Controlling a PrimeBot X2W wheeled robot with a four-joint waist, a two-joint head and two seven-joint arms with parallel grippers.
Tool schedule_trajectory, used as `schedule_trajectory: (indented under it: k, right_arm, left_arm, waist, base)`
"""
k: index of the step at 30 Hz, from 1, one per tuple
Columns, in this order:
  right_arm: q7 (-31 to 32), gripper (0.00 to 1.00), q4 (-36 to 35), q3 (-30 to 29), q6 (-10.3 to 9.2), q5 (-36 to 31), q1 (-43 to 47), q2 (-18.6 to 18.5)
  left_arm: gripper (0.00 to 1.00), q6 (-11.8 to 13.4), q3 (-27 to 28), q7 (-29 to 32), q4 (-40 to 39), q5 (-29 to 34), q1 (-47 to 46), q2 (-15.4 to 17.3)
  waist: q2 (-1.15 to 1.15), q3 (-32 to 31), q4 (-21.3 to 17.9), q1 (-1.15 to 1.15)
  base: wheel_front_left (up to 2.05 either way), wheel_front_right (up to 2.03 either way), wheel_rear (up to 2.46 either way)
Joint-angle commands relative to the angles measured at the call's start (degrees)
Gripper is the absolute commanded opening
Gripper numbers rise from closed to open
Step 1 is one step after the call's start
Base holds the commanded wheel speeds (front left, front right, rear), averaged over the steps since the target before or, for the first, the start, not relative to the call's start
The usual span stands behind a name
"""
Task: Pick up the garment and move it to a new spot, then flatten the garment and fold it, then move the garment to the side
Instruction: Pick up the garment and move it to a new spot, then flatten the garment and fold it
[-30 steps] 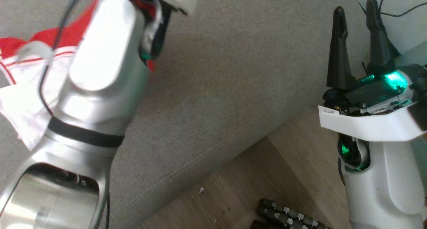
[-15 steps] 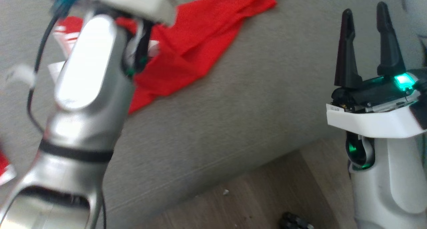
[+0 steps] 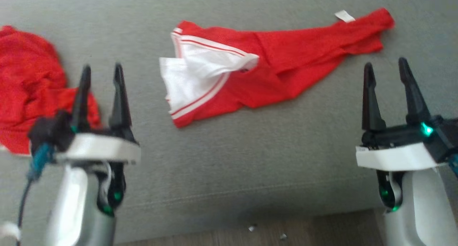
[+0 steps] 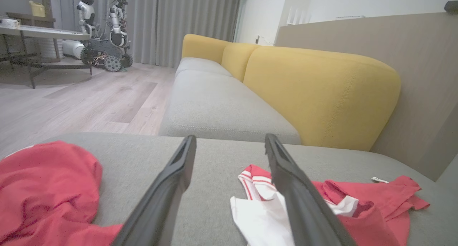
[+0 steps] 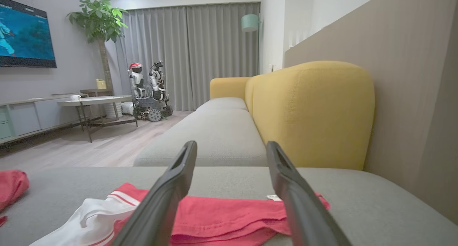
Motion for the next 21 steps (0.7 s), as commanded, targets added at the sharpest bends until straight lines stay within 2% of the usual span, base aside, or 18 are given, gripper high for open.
schedule_trajectory:
  k: [1,8,15,19,21]
  right_arm:
    - [-0.25,1.00,-1.65,1.01,0.41,-0.12,-0.07,0.32]
    - [-0.25,1.00,-0.14,0.06,0.41,-0.35,3.25,0.32]
    - [-0.19,1.00,0.77,1.61,0.41,-1.66,2.67,0.32]
    - [0.75,1.00,1.77,4.87,0.41,-3.11,0.46,0.15]
    - [1.88,1.00,3.01,7.30,0.41,-4.17,-1.30,-1.15]
  left_arm:
    - [1.00,-0.22,1.98,-0.28,-2.37,0.07,-1.07,0.37]
    - [1.00,-1.96,5.21,-0.28,-5.50,0.51,8.57,-3.94]
    - [1.00,-1.41,3.43,-0.28,-6.68,-0.47,8.83,-4.22]
    - [1.00,-1.05,2.18,-0.28,-6.85,-0.81,8.55,-4.23]
    - [1.00,-0.77,1.51,-0.28,-6.71,-1.42,8.31,-4.23]
  waist:
    - [0.00,-3.02,3.37,0.00]
    - [0.00,-5.54,6.40,0.00]
    - [0.00,-5.82,7.64,0.00]
    - [0.00,-4.58,8.96,0.00]
    - [0.00,-3.55,10.03,0.00]
  base:
    - [0.00,0.00,0.00]
    - [0.00,0.00,0.00]
    - [0.00,0.00,0.00]
    - [0.00,0.00,0.00]
    - [0.00,0.00,0.00]
